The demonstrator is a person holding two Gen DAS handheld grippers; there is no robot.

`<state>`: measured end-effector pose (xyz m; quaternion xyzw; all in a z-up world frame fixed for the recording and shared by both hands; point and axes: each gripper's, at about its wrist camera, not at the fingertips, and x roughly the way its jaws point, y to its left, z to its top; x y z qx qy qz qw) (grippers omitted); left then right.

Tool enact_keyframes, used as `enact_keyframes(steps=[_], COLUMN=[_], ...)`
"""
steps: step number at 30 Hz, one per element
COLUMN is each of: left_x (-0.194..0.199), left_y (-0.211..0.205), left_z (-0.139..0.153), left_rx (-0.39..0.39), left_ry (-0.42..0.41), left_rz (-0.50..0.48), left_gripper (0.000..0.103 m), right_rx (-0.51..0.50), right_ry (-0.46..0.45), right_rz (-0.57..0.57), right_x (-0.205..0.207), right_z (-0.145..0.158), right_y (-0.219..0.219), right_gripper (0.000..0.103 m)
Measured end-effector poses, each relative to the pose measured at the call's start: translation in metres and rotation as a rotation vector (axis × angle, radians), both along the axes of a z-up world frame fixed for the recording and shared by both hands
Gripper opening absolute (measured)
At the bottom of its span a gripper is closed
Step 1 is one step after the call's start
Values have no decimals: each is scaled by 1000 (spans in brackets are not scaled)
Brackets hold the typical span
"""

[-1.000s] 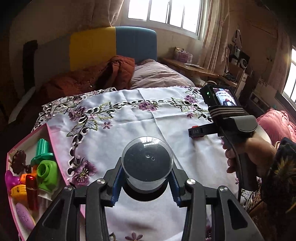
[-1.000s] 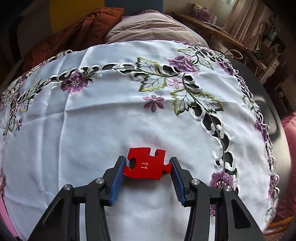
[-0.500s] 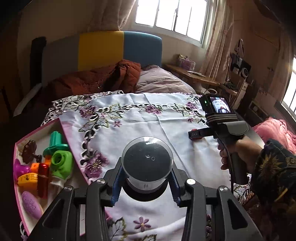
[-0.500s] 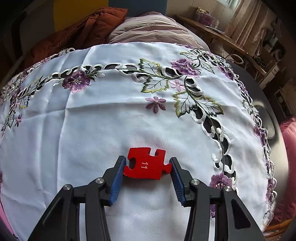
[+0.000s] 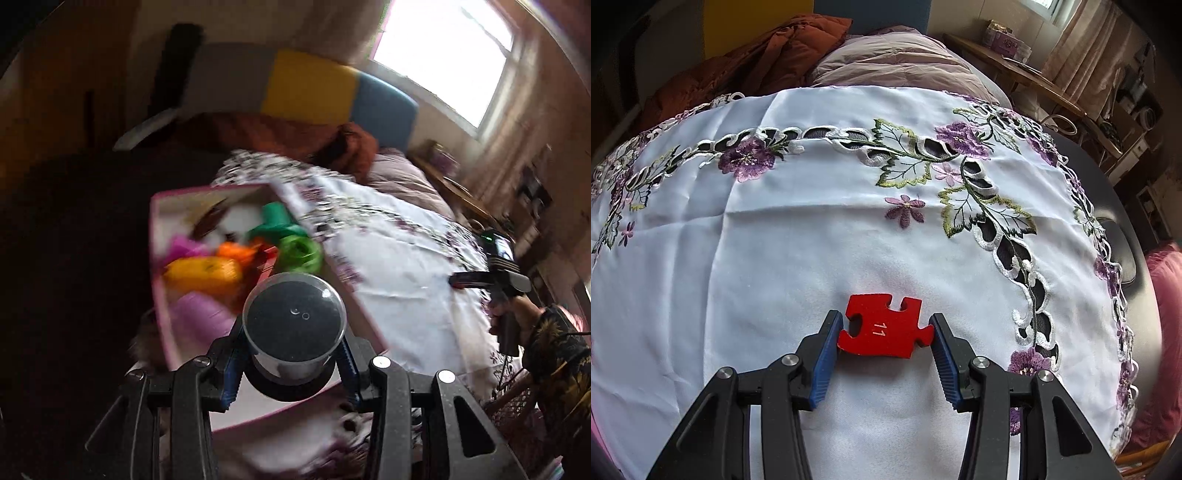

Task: Organize rigid objects
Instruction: 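Carry the clear canister with the left gripper over the tray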

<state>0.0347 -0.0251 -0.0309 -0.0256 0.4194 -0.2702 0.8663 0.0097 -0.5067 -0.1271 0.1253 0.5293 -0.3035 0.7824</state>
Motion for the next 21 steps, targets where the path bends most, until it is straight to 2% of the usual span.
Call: enact_keyframes(steps=[4,11,17,21], left_x=[0,3,9,17], left_y=[18,6,-10,-10], left_z=[-8,-23,-41,-56], left_rx=[-27,7,145,192], left_ry=[21,44,46,55], left_rz=[31,-13,-19,10], left_gripper=[44,44,44,44], right_rx=[-10,-19,-28,-29], right_ry=[5,9,14,15], right_rz=[8,18,28,28], right_x=[1,1,1,1], right_z=[0,1,1,1], right_y=[1,4,6,6], right_gripper=[48,48,49,49])
